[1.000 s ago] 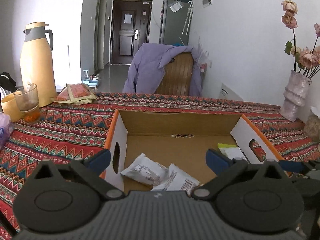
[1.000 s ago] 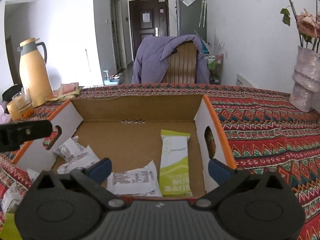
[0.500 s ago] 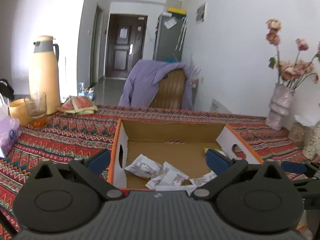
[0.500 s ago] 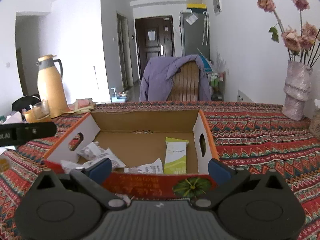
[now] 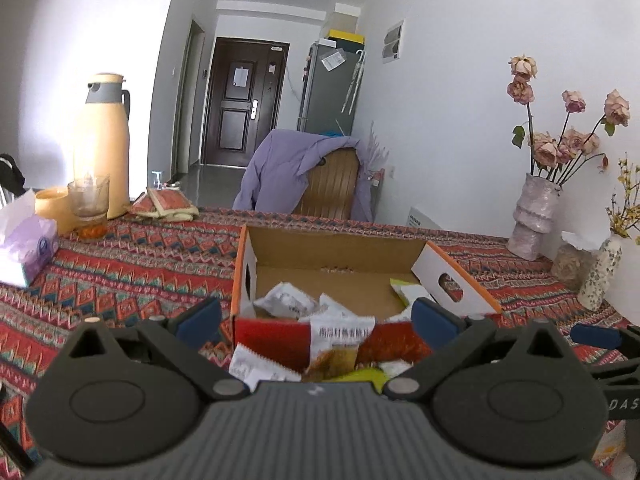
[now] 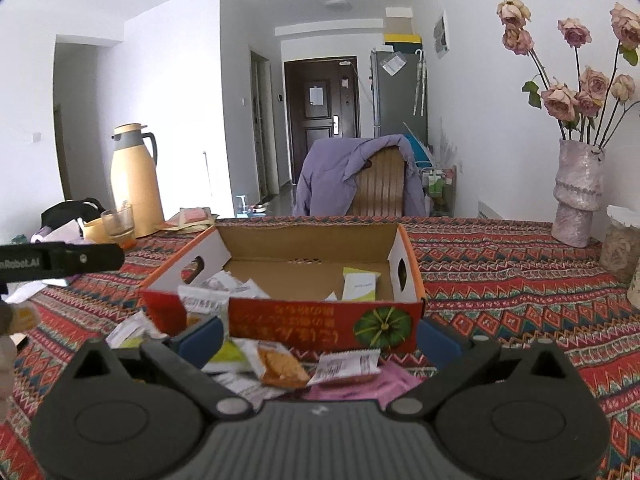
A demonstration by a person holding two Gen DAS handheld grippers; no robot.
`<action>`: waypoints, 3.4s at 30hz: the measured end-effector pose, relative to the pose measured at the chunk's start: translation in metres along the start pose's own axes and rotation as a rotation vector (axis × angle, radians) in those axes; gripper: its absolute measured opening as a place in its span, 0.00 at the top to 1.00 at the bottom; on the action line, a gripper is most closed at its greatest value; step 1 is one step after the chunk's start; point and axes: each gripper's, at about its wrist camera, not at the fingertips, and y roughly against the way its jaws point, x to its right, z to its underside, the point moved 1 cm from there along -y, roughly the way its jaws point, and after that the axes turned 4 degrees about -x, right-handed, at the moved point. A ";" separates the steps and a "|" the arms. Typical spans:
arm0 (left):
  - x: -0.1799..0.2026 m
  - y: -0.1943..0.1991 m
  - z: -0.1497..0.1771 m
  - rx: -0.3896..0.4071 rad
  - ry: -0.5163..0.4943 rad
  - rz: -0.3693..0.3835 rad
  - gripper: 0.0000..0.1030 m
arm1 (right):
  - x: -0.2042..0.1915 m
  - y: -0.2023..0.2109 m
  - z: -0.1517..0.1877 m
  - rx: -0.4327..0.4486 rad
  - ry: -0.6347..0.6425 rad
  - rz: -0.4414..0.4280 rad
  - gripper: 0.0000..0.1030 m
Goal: Organize snacks
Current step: 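Lift both open tools out of the box, then move the right tool to the pink packet while the left tool approaches the red-yellow bag, then grasp the pink packet with the right tool while the left tool grasps the red-yellow cartoon bag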
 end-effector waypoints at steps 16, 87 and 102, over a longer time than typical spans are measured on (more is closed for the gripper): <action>-0.027 0.019 0.060 -0.084 0.022 0.011 0.00 | -0.007 0.011 0.043 -0.063 -0.033 -0.030 0.00; 0.069 -0.030 0.077 -0.263 -0.078 -0.224 0.00 | 0.000 0.005 0.071 -0.066 -0.017 -0.020 0.41; 0.036 -0.013 0.096 -0.346 -0.020 -0.258 0.00 | -0.009 0.010 0.073 -0.066 -0.006 -0.033 0.41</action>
